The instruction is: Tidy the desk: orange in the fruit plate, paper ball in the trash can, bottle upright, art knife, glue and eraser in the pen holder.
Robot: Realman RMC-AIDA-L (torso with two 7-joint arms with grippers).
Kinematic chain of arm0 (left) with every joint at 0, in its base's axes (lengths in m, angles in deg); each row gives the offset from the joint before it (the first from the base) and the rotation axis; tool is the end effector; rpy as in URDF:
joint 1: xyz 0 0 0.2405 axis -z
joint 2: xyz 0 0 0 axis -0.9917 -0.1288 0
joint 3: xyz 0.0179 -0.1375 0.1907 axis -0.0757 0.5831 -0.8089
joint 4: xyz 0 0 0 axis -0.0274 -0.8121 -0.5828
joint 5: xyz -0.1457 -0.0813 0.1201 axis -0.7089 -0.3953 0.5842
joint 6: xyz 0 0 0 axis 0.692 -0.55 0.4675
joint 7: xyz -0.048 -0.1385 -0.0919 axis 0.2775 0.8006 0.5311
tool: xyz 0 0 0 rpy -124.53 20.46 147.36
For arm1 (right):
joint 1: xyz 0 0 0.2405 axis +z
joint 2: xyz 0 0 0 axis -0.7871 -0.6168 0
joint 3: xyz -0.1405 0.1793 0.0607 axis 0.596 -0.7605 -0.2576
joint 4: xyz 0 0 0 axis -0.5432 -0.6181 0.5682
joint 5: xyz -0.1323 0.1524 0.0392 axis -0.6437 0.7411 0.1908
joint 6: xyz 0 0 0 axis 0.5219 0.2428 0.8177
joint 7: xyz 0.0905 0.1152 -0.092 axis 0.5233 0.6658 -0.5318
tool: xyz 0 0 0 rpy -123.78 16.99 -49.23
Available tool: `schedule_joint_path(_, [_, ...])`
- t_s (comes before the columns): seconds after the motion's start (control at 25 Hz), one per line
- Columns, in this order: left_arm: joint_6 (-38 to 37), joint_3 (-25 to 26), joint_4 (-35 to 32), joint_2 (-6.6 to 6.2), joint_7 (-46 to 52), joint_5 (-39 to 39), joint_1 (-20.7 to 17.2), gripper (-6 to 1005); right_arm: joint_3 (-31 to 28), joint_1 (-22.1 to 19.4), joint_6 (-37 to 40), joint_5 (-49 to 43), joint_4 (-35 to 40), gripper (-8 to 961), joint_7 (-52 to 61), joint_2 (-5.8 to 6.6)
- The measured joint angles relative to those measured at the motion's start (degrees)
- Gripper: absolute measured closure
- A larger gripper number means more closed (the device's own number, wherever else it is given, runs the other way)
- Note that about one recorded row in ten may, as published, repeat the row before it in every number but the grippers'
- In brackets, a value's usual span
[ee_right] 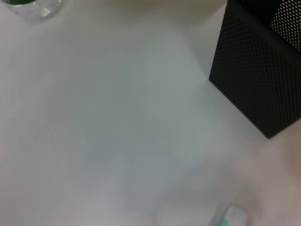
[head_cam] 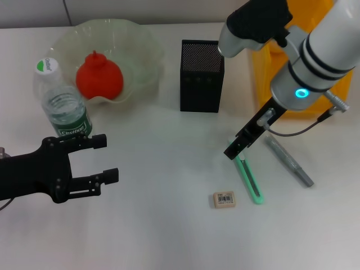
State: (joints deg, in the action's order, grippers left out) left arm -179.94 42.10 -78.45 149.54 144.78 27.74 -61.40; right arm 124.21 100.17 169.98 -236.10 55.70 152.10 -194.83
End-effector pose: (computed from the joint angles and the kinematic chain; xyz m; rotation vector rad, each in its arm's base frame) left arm -0.2707 0.2603 0.0054 -2.7519 -0.5097 -0.8750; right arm 0.1493 0.3598 -0.0704 -2.6036 0.9592 -0.6366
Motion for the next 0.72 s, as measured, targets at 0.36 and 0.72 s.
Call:
schedule_joint_path(0.36, [0.23,0.1,-0.04,0.18,0.0,0.0,0.02,202,2.58,0.4,-7.39,2.19,-5.82,150,-0.09,-0.04])
schedule_joint_path(0.72, [0.23,0.09,-0.06,0.38,0.0,-0.24,-0.05,202,3.92,0.59,-9.0,2.63,-7.23,317,-0.34,-0.04])
